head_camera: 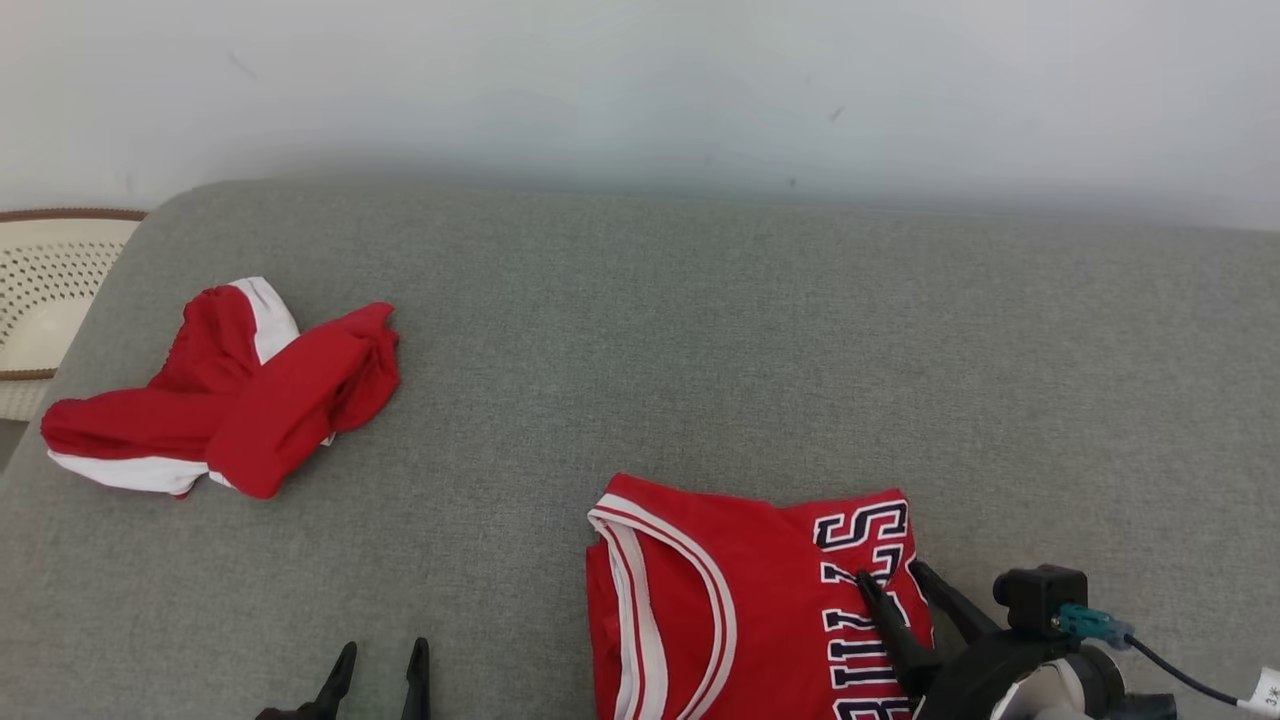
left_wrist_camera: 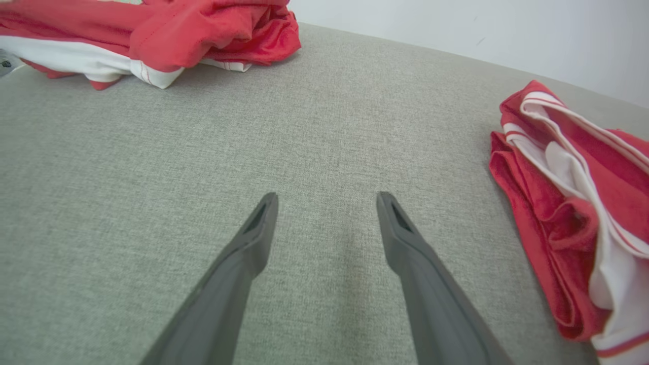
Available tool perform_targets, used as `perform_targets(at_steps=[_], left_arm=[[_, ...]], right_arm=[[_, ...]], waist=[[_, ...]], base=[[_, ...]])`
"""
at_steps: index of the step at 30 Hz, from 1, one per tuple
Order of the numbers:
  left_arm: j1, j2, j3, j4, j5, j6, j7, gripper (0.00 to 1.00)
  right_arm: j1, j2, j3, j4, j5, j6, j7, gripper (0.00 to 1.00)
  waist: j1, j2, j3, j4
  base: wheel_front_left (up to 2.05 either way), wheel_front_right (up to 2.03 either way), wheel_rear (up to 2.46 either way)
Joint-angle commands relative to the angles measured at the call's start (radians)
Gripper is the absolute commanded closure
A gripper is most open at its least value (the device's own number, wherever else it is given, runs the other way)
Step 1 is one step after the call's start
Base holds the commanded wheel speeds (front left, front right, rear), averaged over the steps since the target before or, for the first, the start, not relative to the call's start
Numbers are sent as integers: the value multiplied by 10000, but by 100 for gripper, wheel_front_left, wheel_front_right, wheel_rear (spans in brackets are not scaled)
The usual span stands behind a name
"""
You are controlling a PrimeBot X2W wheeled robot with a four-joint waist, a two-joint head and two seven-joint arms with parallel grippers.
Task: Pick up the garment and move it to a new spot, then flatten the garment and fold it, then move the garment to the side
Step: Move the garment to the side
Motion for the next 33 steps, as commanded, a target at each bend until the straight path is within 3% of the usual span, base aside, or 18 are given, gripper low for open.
perform_targets(at_steps=[1, 10, 11, 13, 23, 33], left_arm=[[-28, 9, 33, -42, 103, -56, -6, 0], [-209, 7, -19, -150, 253, -71, -6, 0], [-232, 7, -40, -177, 270, -82, -5, 0], [-259, 9, -56, -201, 294, -117, -5, 0], [-132, 6, -59, -405, 311, -145, -5, 0], [-171, 6, -324, -679, 266, -173, -5, 0]], right_arm=[[151, 94, -69, 206, -140, 3, -1, 0], [36, 645, -304, 1063, -498, 3, 38, 0], [17, 685, -277, 1160, -541, 3, 39, 13], [-79, 736, -274, 1349, -586, 3, 48, 99], [-81, 673, -1795, 1362, -1448, -5, -4, 100], [201, 804, -3225, 1208, -2343, -5, -4, 100]], waist=[[-1, -1, 111, 113], [-1, -1, 254, 191], [-1, -1, 256, 190], [-1, -1, 250, 184], [-1, -1, -45, -118], [-1, -1, -384, -1254]], base=[[0, 0, 0], [0, 0, 0], [0, 0, 0], [0, 0, 0], [0, 0, 0], [0, 0, 0]])
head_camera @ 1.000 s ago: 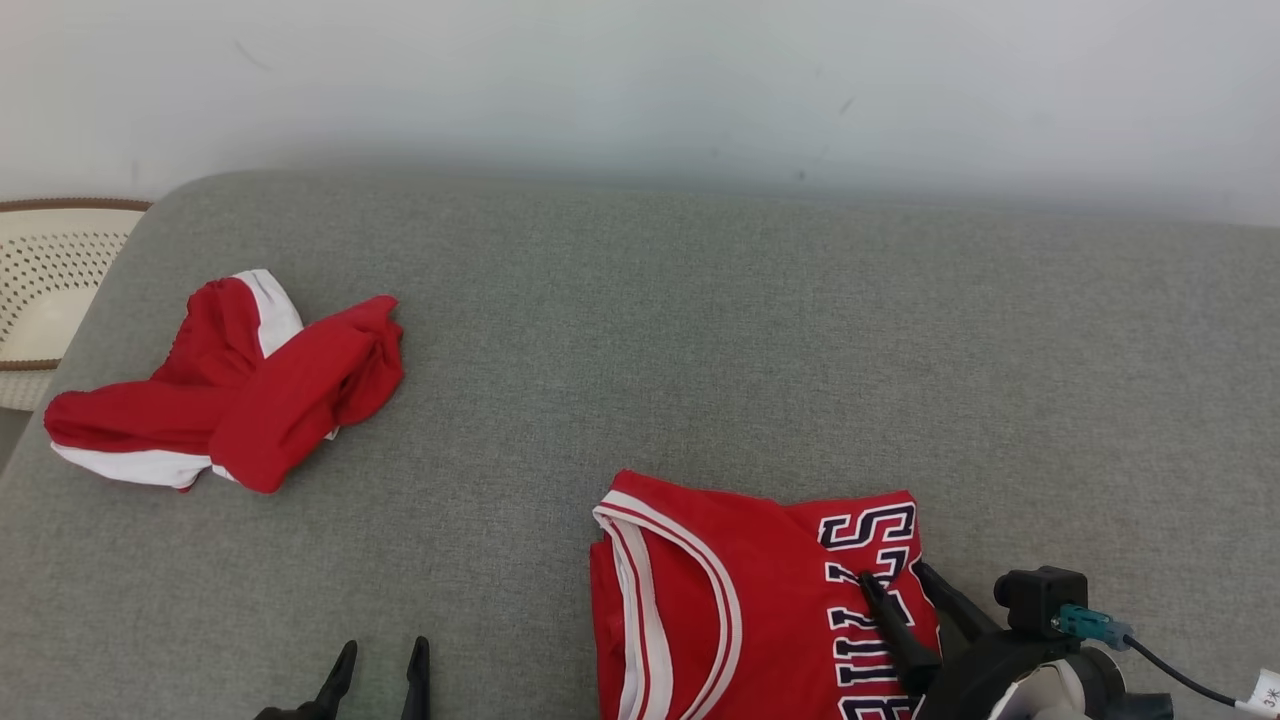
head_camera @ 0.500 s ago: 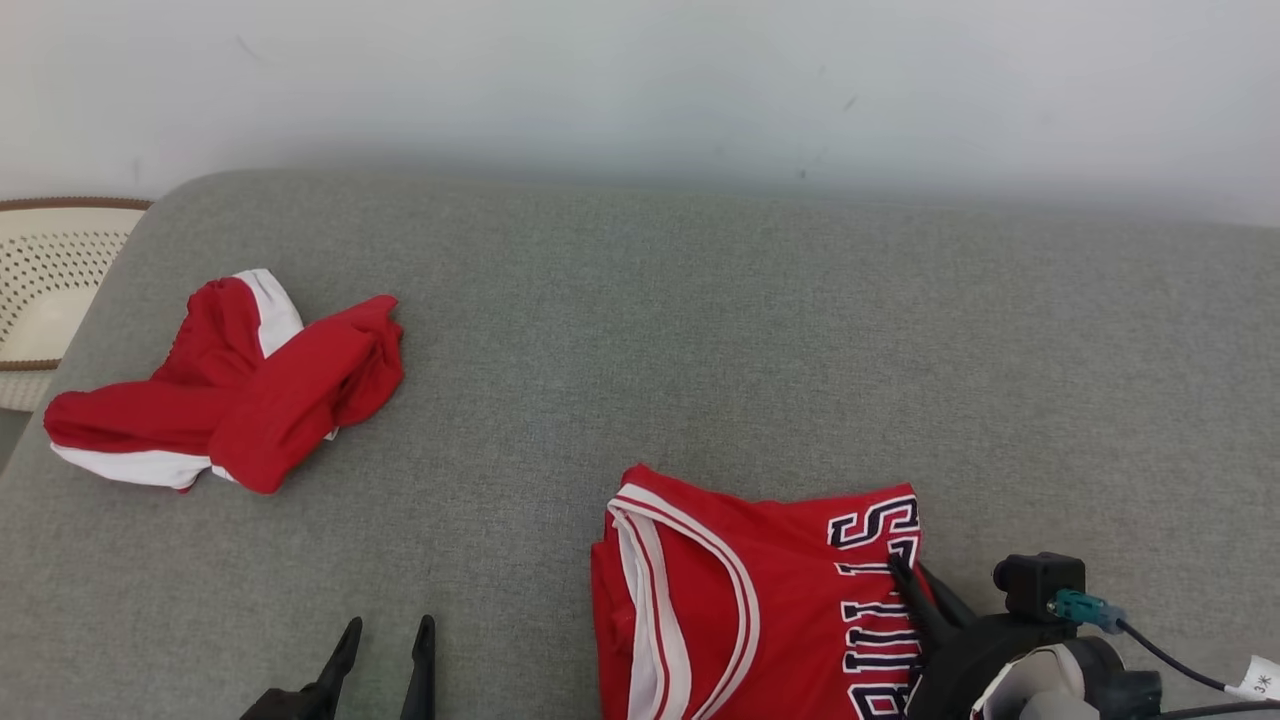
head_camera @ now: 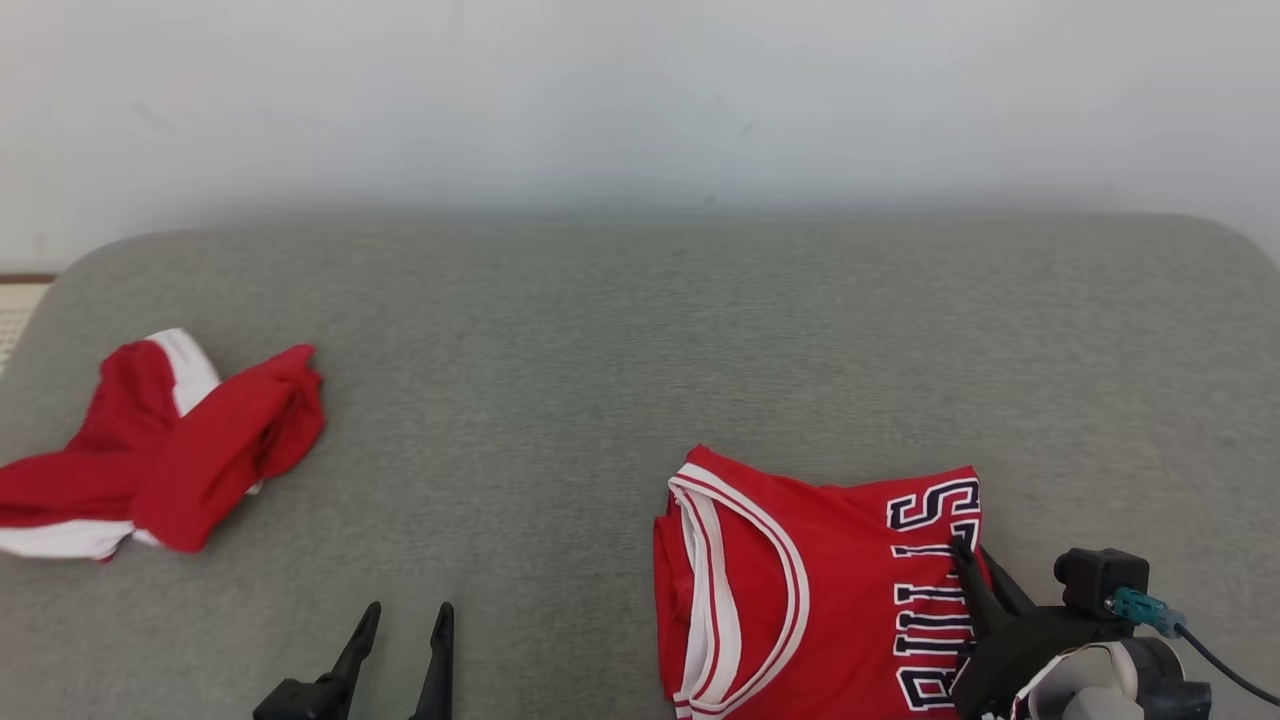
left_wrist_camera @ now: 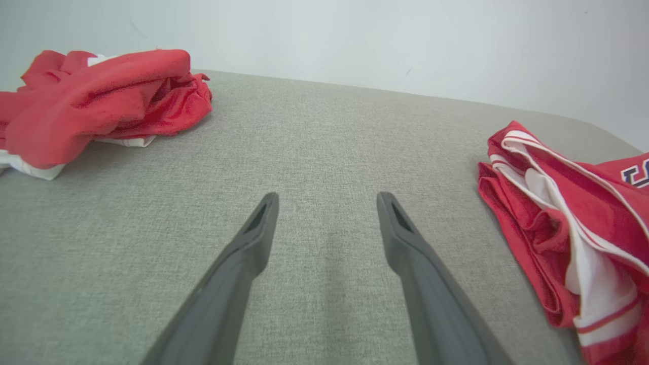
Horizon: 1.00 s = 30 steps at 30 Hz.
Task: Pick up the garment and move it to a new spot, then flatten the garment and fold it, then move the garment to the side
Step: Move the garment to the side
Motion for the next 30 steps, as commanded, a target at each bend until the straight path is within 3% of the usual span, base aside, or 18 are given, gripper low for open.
perform_targets(at_steps=[1, 7, 16, 22, 30], left_arm=[[39, 12, 9, -66, 38, 2, -5, 0], [-236, 6, -101, -328, 139, 13, -7, 0], [-551, 9, -320, -667, 302, 79, -5, 0], [-690, 9, -396, -1183, 101, 16, -5, 0], [-1171, 15, -554, -1668, 729, -238, -7, 0]], right_arm=[[85, 6, -110, -28, -119, -15, -1, 100], [176, 121, -317, -192, -386, -15, -1, 100], [135, 191, -441, -322, -456, -15, -3, 100], [-62, 184, -598, -499, -590, -15, -3, 100], [-1451, 36, -1137, -597, -1483, -15, -3, 100]], waist=[[0, 0, -151, -603], [0, 0, -62, -1853], [0, 0, 112, -2941], [0, 0, 413, -3102], [0, 0, 1617, -2601]], base=[[0, 0, 0], [0, 0, 0], [0, 0, 0], [0, 0, 0], [0, 0, 0]])
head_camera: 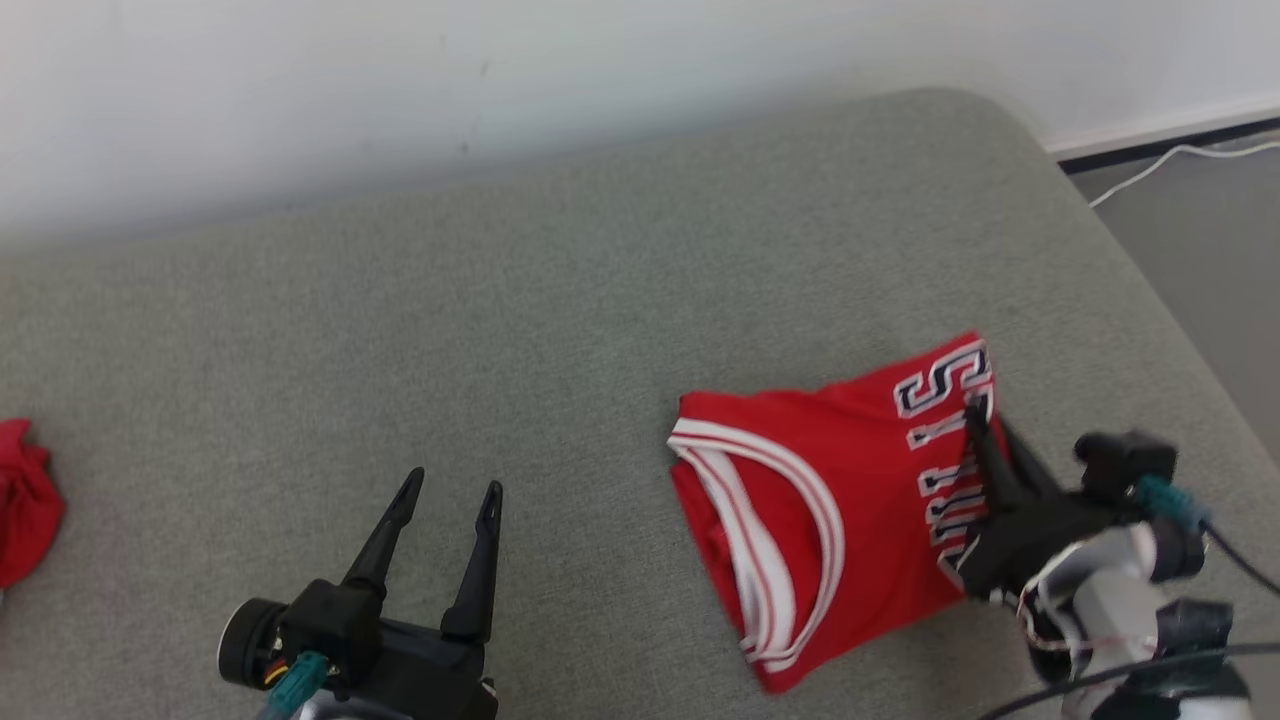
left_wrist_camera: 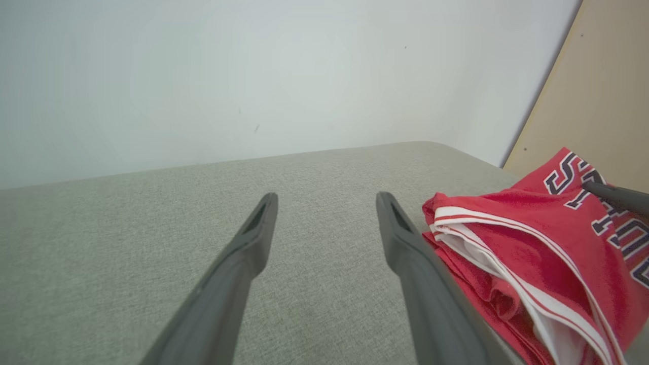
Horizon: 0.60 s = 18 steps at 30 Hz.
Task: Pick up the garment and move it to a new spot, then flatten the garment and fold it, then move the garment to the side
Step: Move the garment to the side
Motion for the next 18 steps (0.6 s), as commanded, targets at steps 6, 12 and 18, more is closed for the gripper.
perform_targets(at_steps=[6, 12, 18], left_arm=[[-604, 21, -11, -67, 450, -268, -7, 0], [-1164, 19, -146, -183, 754, -469, -9, 0], [-1329, 20, -281, -486, 819, -515, -9, 0]], right_arm=[[-1556, -339, -991, 364, -757, -15, -3, 100], [-2888, -990, -2721, 1399, -1538, -15, -3, 100], [-3243, -1665, -4962, 2129, -2377, -15, -3, 100]], waist=[[0, -1, 1709, 948], [0, -1, 2689, 1627], [0, -1, 3014, 2275]], base=[[0, 0, 0], [0, 0, 0], [0, 0, 0]])
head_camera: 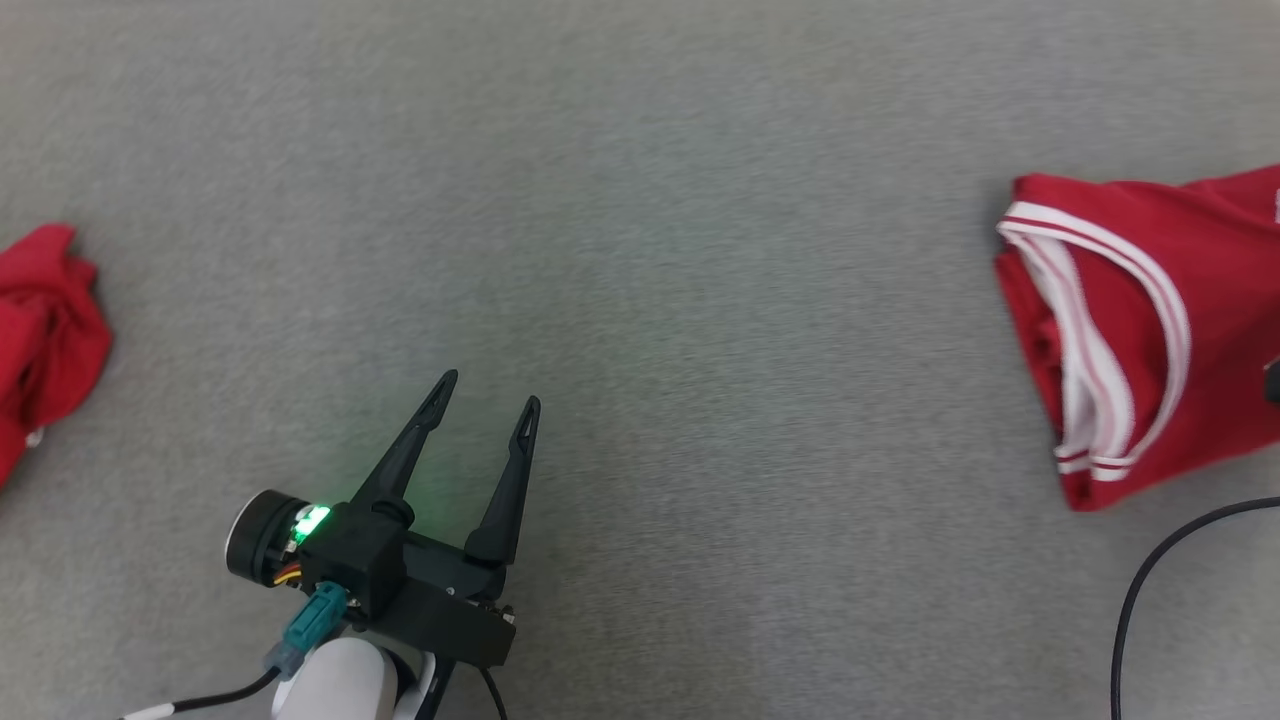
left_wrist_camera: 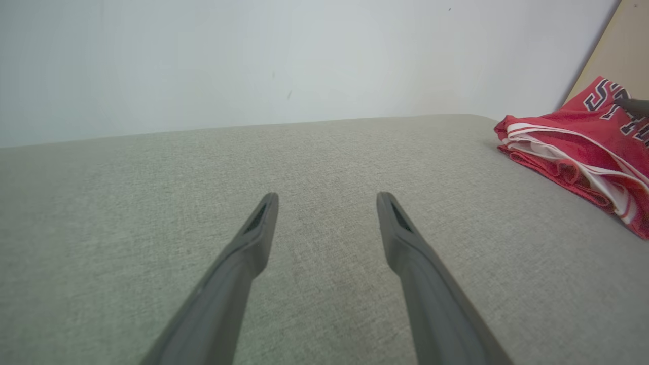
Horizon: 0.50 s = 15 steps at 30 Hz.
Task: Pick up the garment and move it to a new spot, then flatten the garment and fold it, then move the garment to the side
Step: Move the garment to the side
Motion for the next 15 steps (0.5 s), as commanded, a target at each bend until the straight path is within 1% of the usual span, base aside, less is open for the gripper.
perform_targets(at_steps=[1, 2, 3, 4, 5, 9, 12, 15], left_arm=[[-58, 8, 25, -19, 18, -2, -9, 0], [-29, 9, 46, -23, 53, -8, -9, 0], [1, 13, 57, -12, 84, -13, -9, 0], [21, 15, 60, 2, 103, -23, -9, 0], [40, 20, 68, 14, 115, -34, -9, 0], [86, 29, 108, 93, 124, -66, -9, 0], [196, 25, 128, 143, 47, 5, -9, 0], [418, 21, 191, 225, -65, 100, -9, 0]], right_arm=[[-138, -1, -119, 22, -179, -11, -5, 100], [-174, 6, -377, 121, -329, -11, -5, 100], [-198, 20, -637, 192, -516, -11, -3, 58], [-211, 69, -877, 266, -686, -11, -5, 5], [-237, 123, -1124, 325, -864, -11, -5, 0], [-215, 335, -1940, 162, -1793, -11, -5, 0], [127, 736, -2151, -397, -2361, -13, -3, 0], [579, 1408, -1724, -952, -2641, -11, -3, 0]], waist=[[-1, -2, 607, 701], [-1, -2, 624, 737], [-1, -2, 636, 766], [-1, -2, 643, 789], [-1, -2, 642, 807], [-1, -2, 480, 883], [-1, -2, 162, 908], [-1, -2, -293, 900]], base=[[0, 0, 0], [0, 0, 0], [0, 0, 0], [0, 0, 0], [0, 0, 0], [0, 0, 0], [0, 0, 0], [0, 0, 0]])
